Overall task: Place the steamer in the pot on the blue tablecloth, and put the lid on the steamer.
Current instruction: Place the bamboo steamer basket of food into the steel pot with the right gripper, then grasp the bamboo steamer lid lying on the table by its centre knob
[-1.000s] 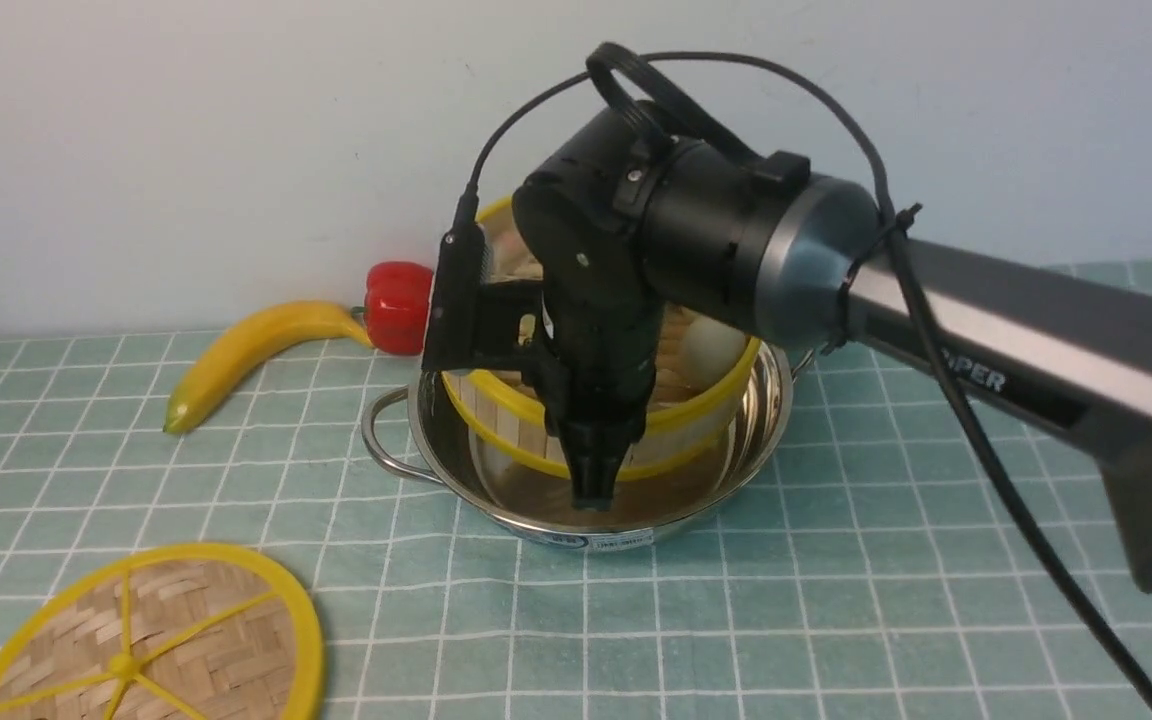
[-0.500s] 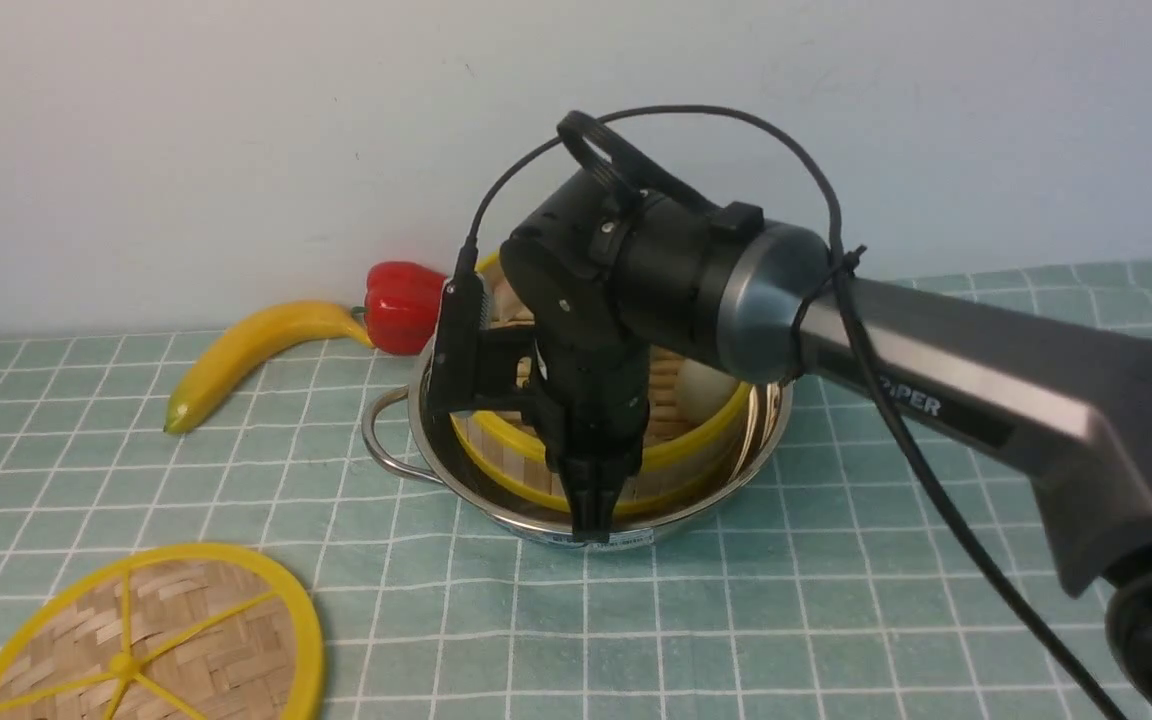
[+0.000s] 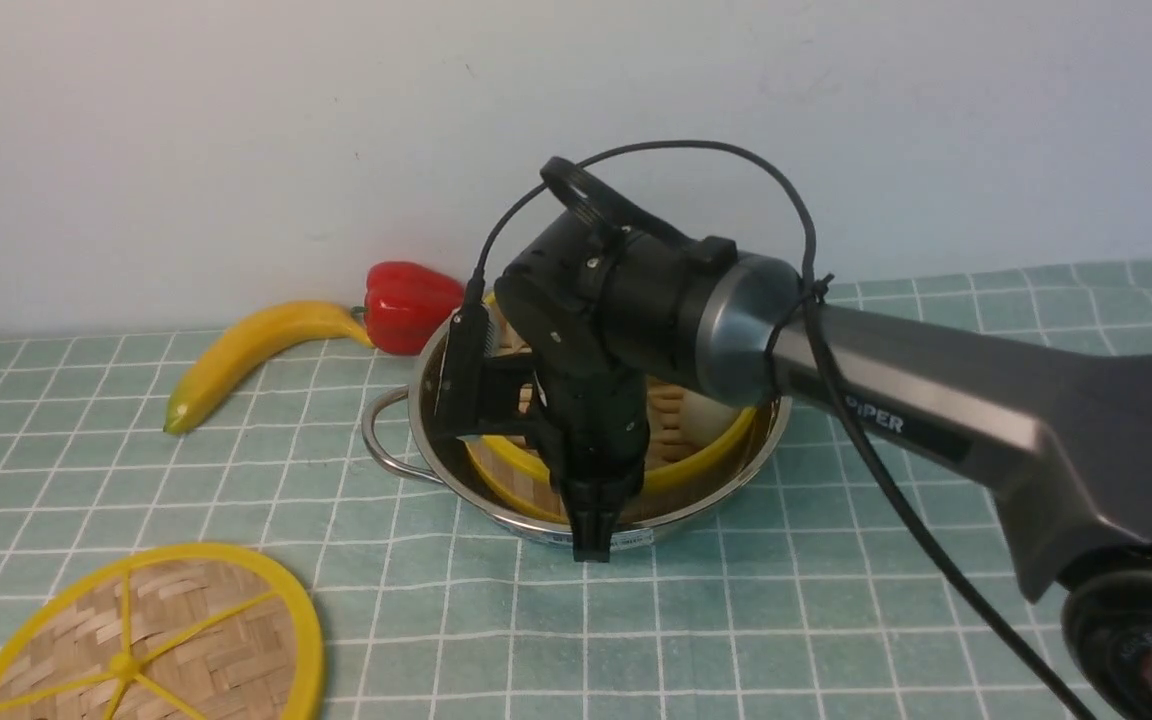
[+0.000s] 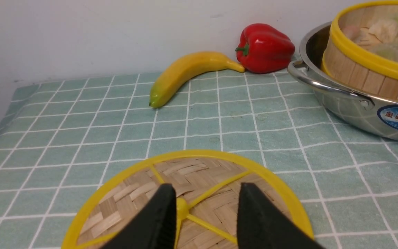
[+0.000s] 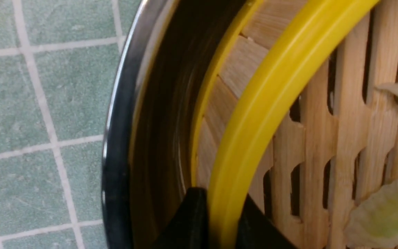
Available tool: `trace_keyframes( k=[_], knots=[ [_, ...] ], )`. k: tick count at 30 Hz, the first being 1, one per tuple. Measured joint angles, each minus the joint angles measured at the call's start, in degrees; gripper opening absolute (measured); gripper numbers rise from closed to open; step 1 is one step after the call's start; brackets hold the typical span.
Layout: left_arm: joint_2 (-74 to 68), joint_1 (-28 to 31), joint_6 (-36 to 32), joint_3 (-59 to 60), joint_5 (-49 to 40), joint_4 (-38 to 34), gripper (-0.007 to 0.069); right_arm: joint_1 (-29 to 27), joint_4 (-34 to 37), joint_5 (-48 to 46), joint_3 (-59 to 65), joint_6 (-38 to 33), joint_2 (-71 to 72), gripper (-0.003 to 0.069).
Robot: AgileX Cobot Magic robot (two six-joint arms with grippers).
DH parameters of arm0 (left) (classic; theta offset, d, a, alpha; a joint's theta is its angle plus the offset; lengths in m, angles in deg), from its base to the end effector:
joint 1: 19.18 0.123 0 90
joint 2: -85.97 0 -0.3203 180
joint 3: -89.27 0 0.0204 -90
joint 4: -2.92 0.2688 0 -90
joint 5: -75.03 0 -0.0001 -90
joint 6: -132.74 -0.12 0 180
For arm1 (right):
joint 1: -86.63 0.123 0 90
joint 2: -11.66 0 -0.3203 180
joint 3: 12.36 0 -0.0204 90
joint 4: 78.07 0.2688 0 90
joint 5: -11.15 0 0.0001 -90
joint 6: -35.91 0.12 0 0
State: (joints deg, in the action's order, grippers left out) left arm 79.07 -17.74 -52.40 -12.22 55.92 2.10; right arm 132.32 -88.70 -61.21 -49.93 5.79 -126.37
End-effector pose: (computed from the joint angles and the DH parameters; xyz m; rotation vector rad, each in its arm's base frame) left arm 0.0645 0.0011 0.1731 0.0499 1.8240 0.0673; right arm 0.3793 0.3584 0.1913 -1.8859 2.3122 -0.2419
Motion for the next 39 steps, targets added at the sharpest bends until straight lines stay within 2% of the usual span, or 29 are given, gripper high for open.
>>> trace_keyframes(
  k=[2,6,9,15,24,28,35,39],
  knots=[
    [0.00,0.00,0.00,0.00,0.00,0.00,0.0243,0.00,0.00,0.07,0.00,0.05,0.00,0.0100],
    [0.00,0.00,0.00,0.00,0.00,0.00,0.0243,0.00,0.59,0.69,-0.30,0.05,0.17,0.0170],
    [0.00,0.00,0.00,0.00,0.00,0.00,0.0243,0.02,0.43,1.11,-0.46,0.11,0.23,0.0279],
    [0.00,0.00,0.00,0.00,0.00,0.00,0.0243,0.02,-0.36,1.69,-0.46,2.17,1.05,0.0391],
    [0.00,0.00,0.00,0.00,0.00,0.00,0.0243,0.02,-0.13,1.73,-0.51,5.64,6.68,0.0400],
    [0.00,0.00,0.00,0.00,0.00,0.00,0.0243,0.02,-0.13,1.72,-0.51,8.57,9.62,0.0367],
    [0.00,0.00,0.00,0.00,0.00,0.00,0.0243,0.02,-0.13,1.75,-0.51,22.58,21.37,0.0001],
    [0.00,0.00,0.00,0.00,0.00,0.00,0.0243,0.02,-0.13,1.75,-0.69,26.82,26.26,-0.0015]
  ],
)
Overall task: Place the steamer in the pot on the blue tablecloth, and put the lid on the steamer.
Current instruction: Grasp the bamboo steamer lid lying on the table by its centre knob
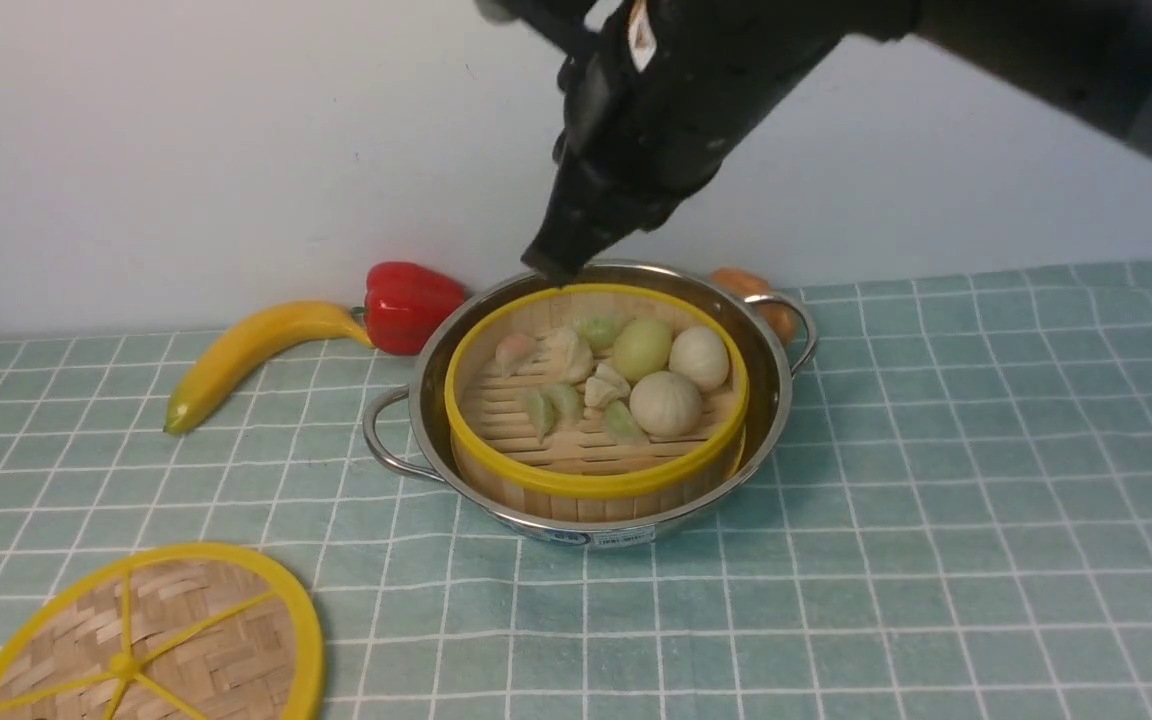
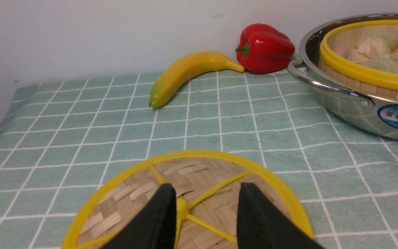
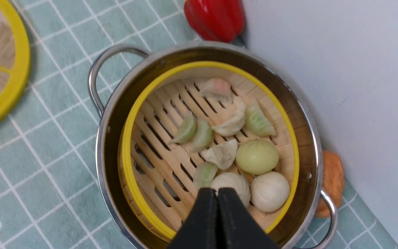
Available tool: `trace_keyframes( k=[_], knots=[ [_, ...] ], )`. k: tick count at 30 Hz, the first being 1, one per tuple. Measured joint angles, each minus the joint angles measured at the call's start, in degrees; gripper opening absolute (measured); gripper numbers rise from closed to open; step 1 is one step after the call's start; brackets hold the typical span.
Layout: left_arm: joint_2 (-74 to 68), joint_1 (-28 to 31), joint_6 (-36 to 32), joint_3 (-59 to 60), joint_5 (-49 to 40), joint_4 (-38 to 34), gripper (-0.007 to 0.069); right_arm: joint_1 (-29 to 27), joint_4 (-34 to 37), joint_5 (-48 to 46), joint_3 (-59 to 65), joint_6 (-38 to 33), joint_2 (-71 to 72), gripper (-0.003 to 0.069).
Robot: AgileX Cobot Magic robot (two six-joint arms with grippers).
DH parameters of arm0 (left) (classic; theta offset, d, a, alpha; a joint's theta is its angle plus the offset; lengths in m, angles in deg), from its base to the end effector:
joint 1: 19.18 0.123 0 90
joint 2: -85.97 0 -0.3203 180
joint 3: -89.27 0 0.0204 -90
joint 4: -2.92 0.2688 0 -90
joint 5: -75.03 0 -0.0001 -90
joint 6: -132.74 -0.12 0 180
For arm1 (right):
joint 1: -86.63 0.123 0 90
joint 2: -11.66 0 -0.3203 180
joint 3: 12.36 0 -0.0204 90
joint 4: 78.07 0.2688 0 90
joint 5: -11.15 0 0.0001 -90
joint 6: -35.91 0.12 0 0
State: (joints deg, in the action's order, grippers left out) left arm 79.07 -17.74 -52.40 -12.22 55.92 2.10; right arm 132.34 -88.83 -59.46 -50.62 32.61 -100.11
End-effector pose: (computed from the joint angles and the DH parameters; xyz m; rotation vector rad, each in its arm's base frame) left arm 0.0645 0.0011 0.1731 0.0499 1.8240 0.0673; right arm 0.3227 0.3005 0.4209 -1.0384 2.2629 0.0619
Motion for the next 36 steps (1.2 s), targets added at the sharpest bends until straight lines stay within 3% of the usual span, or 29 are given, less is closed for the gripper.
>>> trace_keyframes(
  k=[11,17,24,30,36],
  knots=[
    [0.00,0.00,0.00,0.00,0.00,0.00,0.0243,0.00,5.20,-0.05,-0.07,1.40,3.44,-0.0005],
    [0.00,0.00,0.00,0.00,0.00,0.00,0.0243,-0.21,4.47,-0.05,0.58,2.56,3.96,0.0003],
    [0.00,0.00,0.00,0.00,0.00,0.00,0.0243,-3.16,2.75,5.13,14.98,6.79,13.77,0.0013],
    [0.00,0.00,0.00,0.00,0.00,0.00,0.0243,-13.65,2.39,20.85,40.87,10.61,36.61,0.0032],
    [0.00,0.00,0.00,0.00,0.00,0.00,0.0243,-28.41,2.07,28.33,59.33,14.31,56.00,0.0046]
  ],
)
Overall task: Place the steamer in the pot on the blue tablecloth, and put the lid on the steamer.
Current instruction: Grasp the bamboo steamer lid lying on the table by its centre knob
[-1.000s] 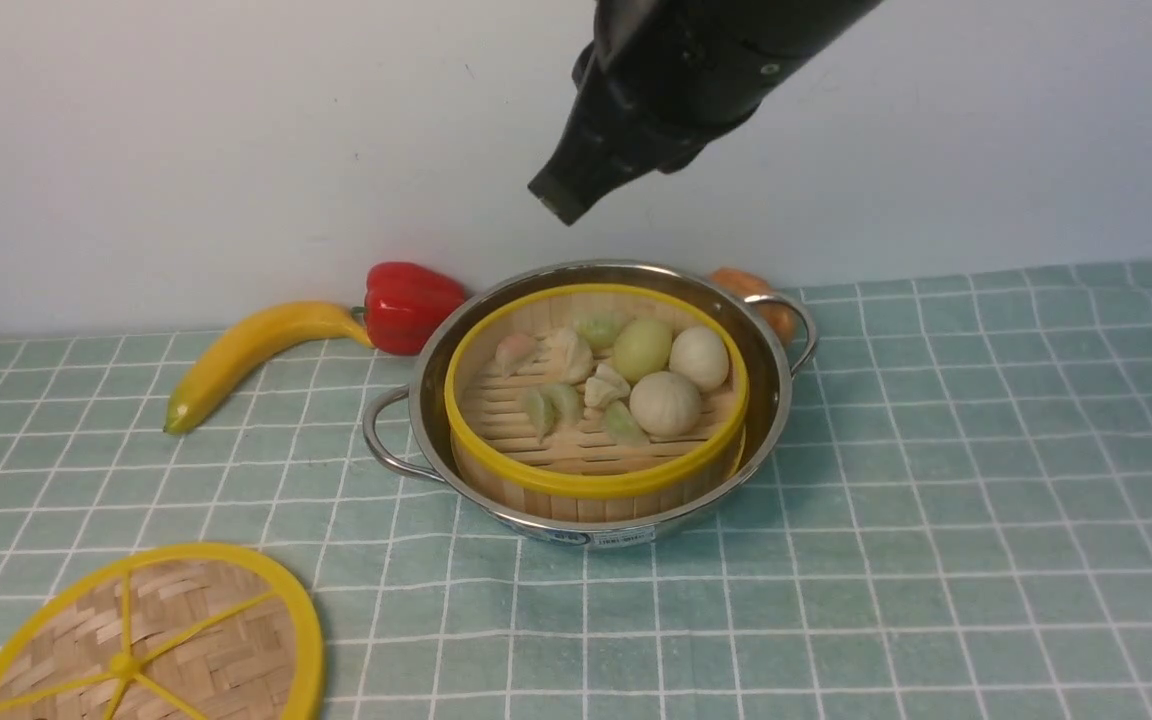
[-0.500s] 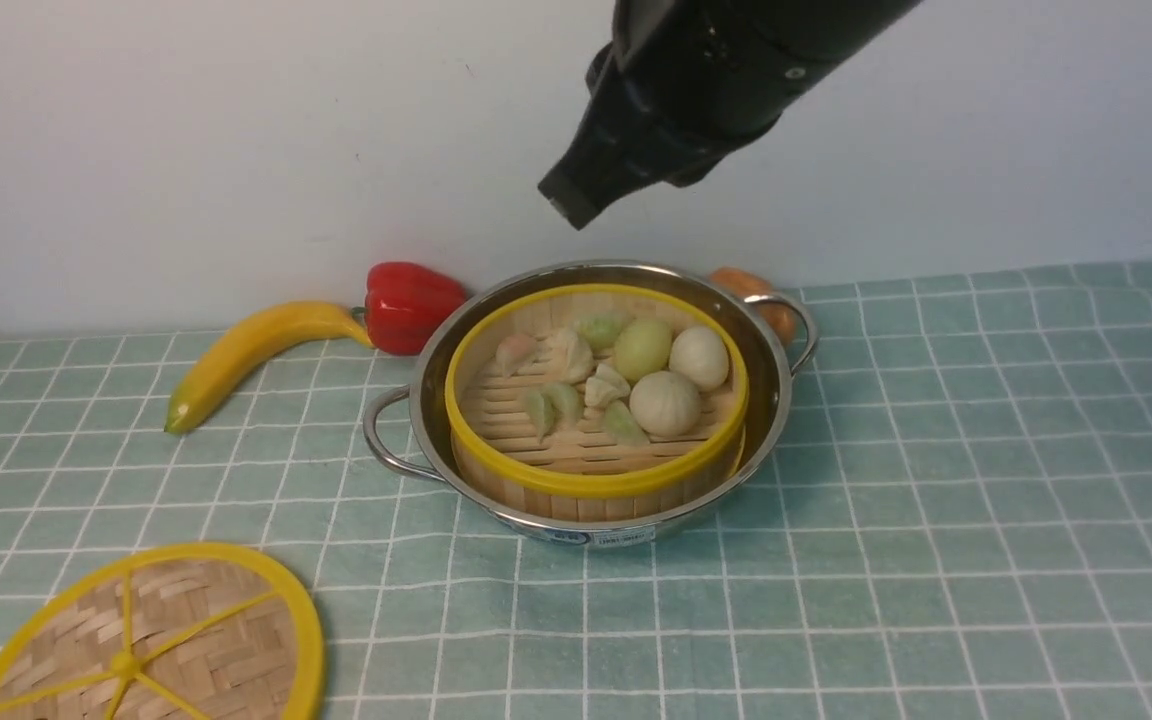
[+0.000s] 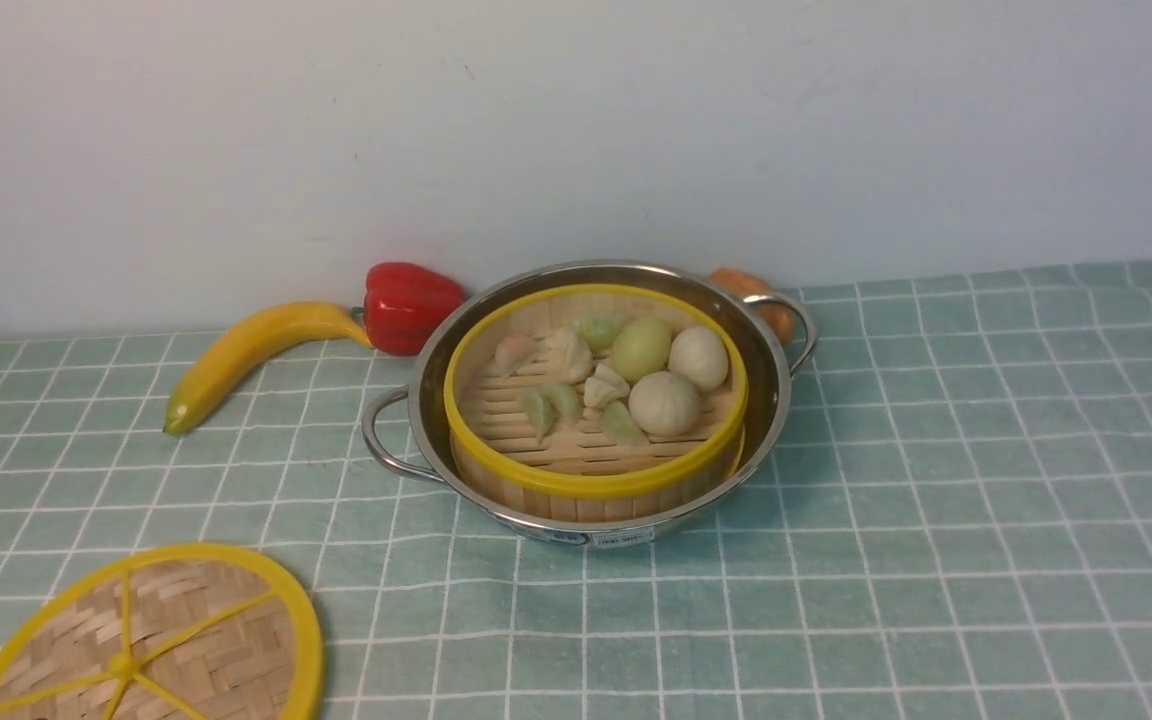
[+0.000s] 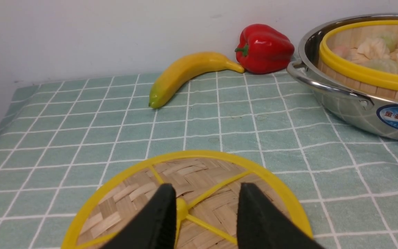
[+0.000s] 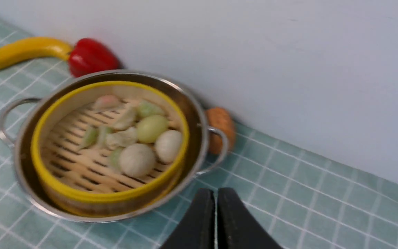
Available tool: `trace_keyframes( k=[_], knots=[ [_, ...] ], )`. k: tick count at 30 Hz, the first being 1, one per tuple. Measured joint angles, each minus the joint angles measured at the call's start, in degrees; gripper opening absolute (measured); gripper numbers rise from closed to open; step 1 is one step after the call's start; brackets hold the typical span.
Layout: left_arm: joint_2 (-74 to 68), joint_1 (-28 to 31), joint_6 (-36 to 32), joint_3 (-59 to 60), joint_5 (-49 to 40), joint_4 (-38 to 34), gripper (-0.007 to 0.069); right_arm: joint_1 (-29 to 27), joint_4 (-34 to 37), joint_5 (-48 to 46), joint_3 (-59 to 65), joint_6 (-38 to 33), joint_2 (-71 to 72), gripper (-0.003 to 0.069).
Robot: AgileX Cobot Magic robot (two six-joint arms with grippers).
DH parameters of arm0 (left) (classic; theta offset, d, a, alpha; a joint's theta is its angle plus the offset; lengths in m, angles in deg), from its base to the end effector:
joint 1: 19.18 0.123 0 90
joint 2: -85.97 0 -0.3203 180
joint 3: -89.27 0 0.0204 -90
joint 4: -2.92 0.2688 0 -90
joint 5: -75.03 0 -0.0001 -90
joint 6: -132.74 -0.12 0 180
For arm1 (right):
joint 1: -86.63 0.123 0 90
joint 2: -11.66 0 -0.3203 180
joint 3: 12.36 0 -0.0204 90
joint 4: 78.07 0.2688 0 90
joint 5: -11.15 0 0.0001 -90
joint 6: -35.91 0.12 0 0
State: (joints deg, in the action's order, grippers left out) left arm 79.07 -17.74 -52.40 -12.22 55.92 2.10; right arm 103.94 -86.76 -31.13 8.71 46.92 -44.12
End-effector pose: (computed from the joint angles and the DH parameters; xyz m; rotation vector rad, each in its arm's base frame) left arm 0.0645 0.0011 0.1731 0.0499 1.8240 0.0673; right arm 0.1770 0.0424 0.4113 -0.1681 2.0663 0.1288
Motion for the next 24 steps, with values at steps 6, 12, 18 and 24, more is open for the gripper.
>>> trace_keyframes(
  k=[6,12,18,24],
  knots=[
    [0.00,0.00,0.00,0.00,0.00,0.00,0.0243,-11.45,-0.20,3.27,12.36,4.67,17.75,0.0060],
    [0.00,0.00,0.00,0.00,0.00,0.00,0.0243,-14.22,-3.90,11.18,26.47,6.17,33.57,0.0079],
    [0.00,0.00,0.00,0.00,0.00,0.00,0.0243,-14.04,-5.08,17.45,39.82,7.45,45.00,0.0109],
    [0.00,0.00,0.00,0.00,0.00,0.00,0.0243,-13.98,-5.08,24.56,49.88,9.14,48.64,0.0138]
  ],
)
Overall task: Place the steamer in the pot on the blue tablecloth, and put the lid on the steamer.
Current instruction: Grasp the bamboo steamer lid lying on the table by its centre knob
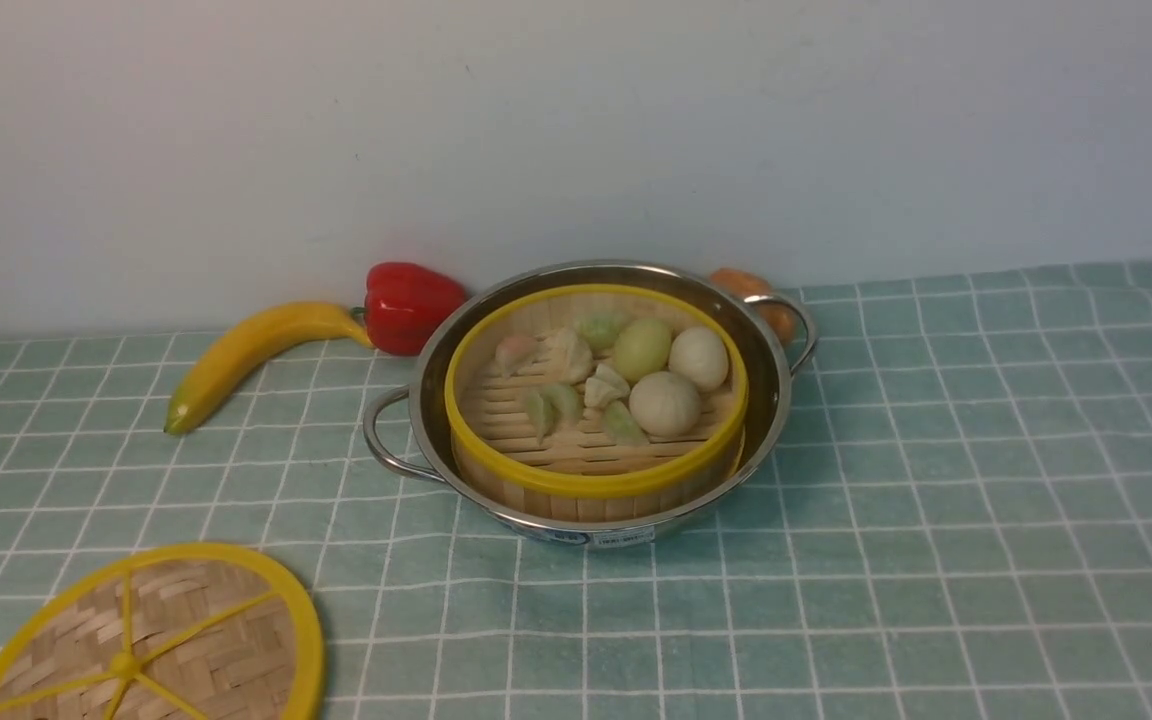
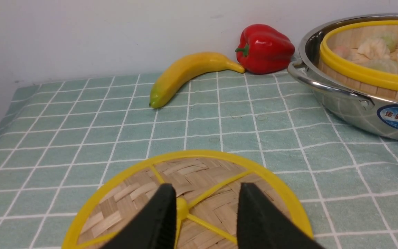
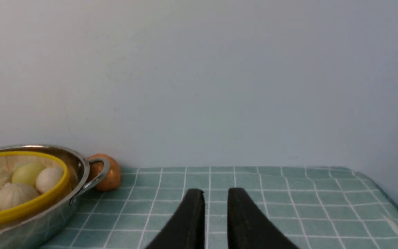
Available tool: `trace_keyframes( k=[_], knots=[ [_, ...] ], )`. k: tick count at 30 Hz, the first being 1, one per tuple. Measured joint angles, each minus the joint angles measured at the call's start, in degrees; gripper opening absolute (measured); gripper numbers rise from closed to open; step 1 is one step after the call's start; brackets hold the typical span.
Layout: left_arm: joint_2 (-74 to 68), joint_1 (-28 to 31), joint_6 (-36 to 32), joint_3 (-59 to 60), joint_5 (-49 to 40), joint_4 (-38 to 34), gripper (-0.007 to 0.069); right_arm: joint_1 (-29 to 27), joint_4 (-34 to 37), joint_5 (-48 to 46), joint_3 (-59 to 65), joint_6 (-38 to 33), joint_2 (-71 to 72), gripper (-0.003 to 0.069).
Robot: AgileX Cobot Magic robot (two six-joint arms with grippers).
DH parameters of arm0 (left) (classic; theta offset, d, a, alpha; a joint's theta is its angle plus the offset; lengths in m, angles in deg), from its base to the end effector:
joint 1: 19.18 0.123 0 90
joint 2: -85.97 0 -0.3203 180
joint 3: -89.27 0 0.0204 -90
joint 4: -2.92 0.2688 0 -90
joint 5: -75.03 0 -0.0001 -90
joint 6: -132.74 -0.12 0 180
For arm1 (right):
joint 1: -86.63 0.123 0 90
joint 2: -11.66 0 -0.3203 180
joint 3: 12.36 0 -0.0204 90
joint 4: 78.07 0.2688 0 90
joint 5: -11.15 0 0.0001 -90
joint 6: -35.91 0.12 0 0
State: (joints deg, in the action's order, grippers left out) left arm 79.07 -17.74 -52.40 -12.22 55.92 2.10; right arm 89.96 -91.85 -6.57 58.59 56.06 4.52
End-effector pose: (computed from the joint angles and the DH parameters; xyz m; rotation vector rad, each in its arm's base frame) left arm 0.0645 0.0011 0.1731 0.0499 1.8240 0.0673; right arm 0.0605 -0.0052 0.2270 0.1082 1.6606 0.0763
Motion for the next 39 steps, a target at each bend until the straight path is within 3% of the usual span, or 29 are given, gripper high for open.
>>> trace_keyframes(
  k=[9,30,36,39],
  knots=[
    [0.00,0.00,0.00,0.00,0.00,0.00,0.0243,0.00,0.04,0.54,6.53,0.40,0.00,0.0181],
    [0.00,0.00,0.00,0.00,0.00,0.00,0.0243,0.00,2.21,-1.25,7.61,0.40,0.00,0.0239],
    [0.00,0.00,0.00,0.00,0.00,0.00,0.0243,0.00,2.42,3.18,7.61,0.33,0.00,0.0240],
    [0.00,0.00,0.00,0.00,0.00,0.00,0.0243,0.00,6.65,5.26,7.61,-1.73,0.00,0.0240]
  ],
)
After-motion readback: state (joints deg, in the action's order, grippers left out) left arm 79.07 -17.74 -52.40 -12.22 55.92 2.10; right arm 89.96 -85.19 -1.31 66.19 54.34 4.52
